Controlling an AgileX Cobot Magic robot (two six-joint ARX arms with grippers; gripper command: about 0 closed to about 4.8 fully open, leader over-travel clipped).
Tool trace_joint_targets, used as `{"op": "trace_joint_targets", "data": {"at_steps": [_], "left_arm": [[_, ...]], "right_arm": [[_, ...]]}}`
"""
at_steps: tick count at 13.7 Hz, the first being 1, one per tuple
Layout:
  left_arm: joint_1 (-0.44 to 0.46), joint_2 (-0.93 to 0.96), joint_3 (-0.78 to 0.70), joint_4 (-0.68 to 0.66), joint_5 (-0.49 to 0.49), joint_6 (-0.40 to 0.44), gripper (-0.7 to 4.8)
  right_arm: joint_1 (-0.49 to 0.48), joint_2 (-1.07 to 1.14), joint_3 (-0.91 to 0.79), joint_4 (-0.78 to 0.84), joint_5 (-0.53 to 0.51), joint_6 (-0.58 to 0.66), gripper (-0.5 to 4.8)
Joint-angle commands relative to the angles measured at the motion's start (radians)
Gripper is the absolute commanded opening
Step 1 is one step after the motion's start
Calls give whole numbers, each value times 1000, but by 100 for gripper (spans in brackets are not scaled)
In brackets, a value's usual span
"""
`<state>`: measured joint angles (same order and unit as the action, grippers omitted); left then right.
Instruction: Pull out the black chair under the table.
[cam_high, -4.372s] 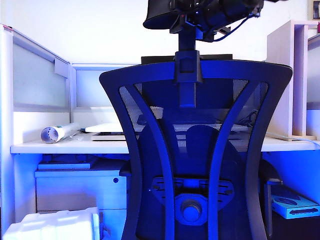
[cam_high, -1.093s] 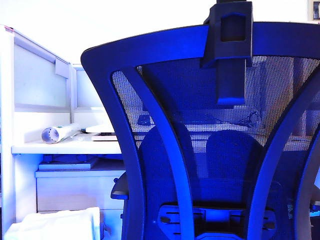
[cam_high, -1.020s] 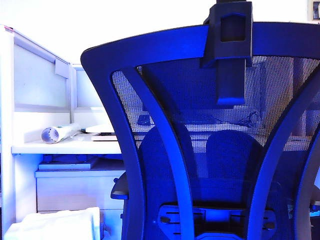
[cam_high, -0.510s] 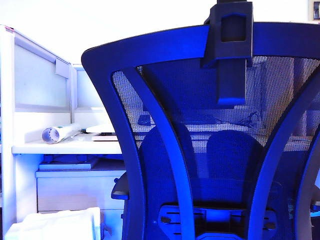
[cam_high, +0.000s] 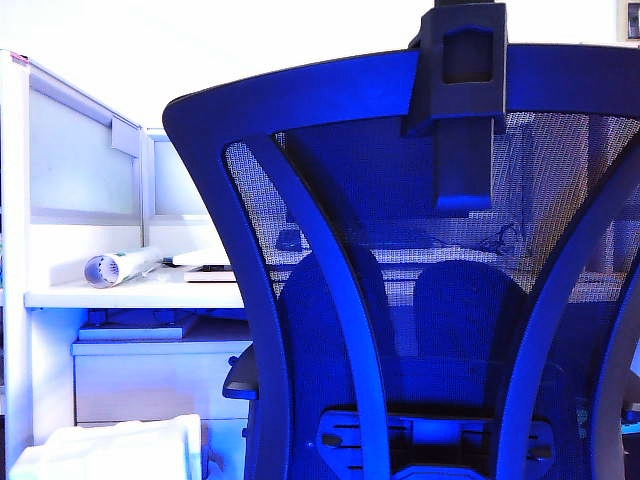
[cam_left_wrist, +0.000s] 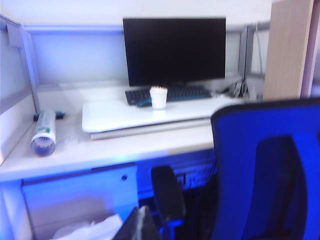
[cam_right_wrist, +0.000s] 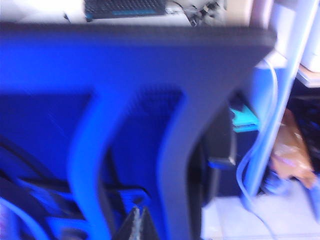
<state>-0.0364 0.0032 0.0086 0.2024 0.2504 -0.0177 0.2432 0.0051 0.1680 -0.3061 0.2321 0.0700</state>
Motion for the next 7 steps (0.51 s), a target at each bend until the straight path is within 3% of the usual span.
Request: {"op": "trace_joint_targets", "data": {"at_steps": [1,2,7], "left_arm": [[1,0,0,-39,-28,74,-4],[1,0,0,-77,-106,88,-4],[2,0,-1,-270,-282,119,-4]], "right_arm": [[-71,-3,-26,36,-83,-19,-1],[-120,-3,-44,43,-108,-19,-1],[-169,-4,-128,39,-165,-18,-1]]}}
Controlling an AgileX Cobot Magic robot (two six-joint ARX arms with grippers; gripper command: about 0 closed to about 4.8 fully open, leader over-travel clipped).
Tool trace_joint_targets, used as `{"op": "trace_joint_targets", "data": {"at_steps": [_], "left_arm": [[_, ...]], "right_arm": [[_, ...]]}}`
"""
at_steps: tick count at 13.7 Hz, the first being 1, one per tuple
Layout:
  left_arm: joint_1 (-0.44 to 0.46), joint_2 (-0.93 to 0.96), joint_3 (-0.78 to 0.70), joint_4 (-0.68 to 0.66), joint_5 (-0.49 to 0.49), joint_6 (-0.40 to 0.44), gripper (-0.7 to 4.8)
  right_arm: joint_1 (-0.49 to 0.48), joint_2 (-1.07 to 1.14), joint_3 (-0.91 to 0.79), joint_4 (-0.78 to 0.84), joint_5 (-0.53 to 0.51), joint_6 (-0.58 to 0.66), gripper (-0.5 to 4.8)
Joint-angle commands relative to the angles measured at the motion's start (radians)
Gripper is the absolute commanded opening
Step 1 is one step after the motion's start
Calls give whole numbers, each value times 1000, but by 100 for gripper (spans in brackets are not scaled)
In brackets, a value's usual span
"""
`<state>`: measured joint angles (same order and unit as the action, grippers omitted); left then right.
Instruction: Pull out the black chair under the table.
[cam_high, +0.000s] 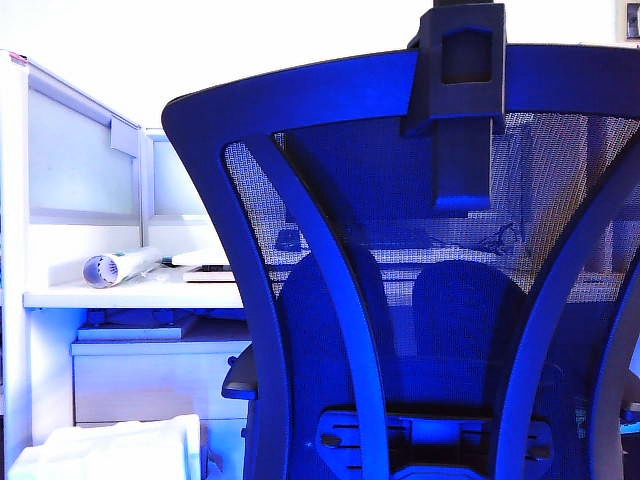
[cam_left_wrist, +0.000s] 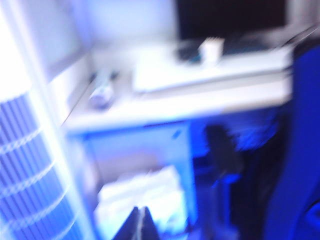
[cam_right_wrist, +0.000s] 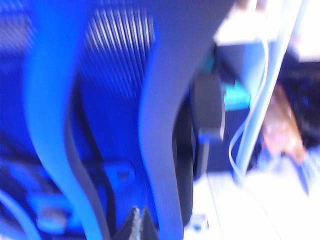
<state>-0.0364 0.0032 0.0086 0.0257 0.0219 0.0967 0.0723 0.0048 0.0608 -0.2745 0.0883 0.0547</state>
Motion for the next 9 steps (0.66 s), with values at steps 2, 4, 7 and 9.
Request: {"op": "trace_joint_targets", "data": {"at_steps": [2,4,7,9], "left_arm": [[2,0,-1,-189,-56,3,-4],[2,3,0,-215,-59,0,-4],[1,3,0,-214,-62,-1,-4],[1,3,0,-214,-60,0,-4]], "right_arm": [[1,-3,-21,3,-19,-3,-1],[1,-3,-21,2,-14,-3,-1],[2,-3,-21,1,-21,-3,0],[2,-3,-21,3,-20,-3,0]]}}
